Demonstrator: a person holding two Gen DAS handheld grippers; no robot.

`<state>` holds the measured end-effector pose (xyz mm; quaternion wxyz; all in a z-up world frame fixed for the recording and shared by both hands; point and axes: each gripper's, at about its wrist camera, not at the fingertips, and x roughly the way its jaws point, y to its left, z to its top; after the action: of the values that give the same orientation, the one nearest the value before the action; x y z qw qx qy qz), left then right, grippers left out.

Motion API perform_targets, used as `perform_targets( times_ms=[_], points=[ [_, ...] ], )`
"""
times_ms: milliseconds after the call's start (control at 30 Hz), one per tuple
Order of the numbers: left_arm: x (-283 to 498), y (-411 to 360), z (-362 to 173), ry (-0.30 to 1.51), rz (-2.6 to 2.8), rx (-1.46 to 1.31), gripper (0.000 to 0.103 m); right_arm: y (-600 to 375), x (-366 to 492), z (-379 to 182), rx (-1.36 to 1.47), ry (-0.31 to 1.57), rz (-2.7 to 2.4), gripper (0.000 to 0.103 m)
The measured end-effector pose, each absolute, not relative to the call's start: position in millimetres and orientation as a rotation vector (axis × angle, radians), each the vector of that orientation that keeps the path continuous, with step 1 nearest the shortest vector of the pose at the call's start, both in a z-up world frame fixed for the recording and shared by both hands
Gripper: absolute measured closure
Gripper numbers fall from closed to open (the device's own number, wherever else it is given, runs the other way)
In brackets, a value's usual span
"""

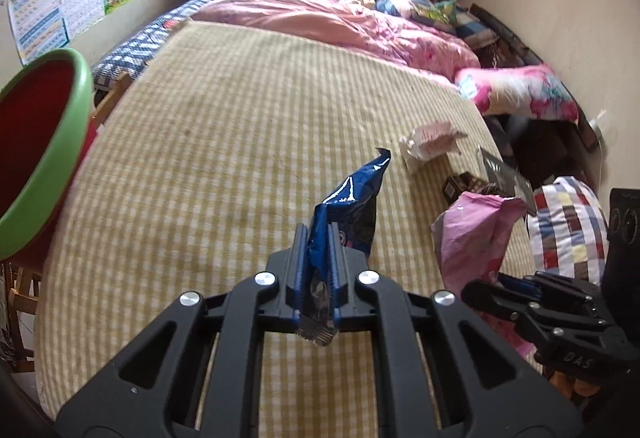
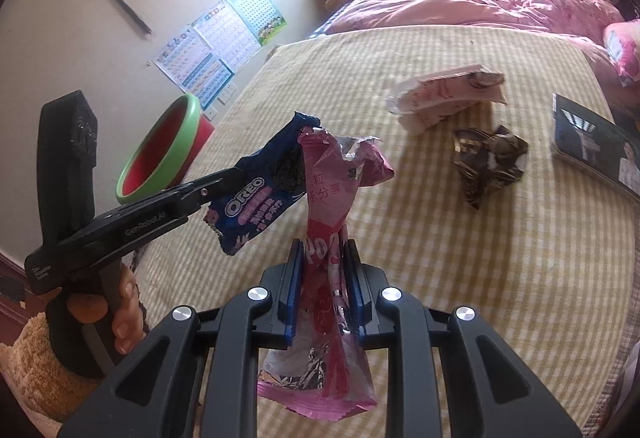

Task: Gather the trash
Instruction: 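Grasp the blue Oreo bag with the left tool while the right tool holds the pink wrapper, then carry the Oreo bag and pink wrapper over the red bin with both tools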

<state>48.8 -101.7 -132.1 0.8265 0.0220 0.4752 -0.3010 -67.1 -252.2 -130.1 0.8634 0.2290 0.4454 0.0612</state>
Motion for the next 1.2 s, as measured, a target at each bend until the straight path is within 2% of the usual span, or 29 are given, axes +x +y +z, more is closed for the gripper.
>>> perform_targets(
  times_ms=[567, 1200],
  points=[
    [57.8, -26.4, -96.3, 0.908, -0.476, -0.051, 0.094, -205.0, -28.0, -105.0, 0.413, 0.879, 0.226, 0.082],
    [65.6, 8.0, -99.0, 0.916, -0.451, -0.085, 0.093, -166.7, 0.6, -103.9, 0.388, 0.889, 0.258, 0.081]
  ],
)
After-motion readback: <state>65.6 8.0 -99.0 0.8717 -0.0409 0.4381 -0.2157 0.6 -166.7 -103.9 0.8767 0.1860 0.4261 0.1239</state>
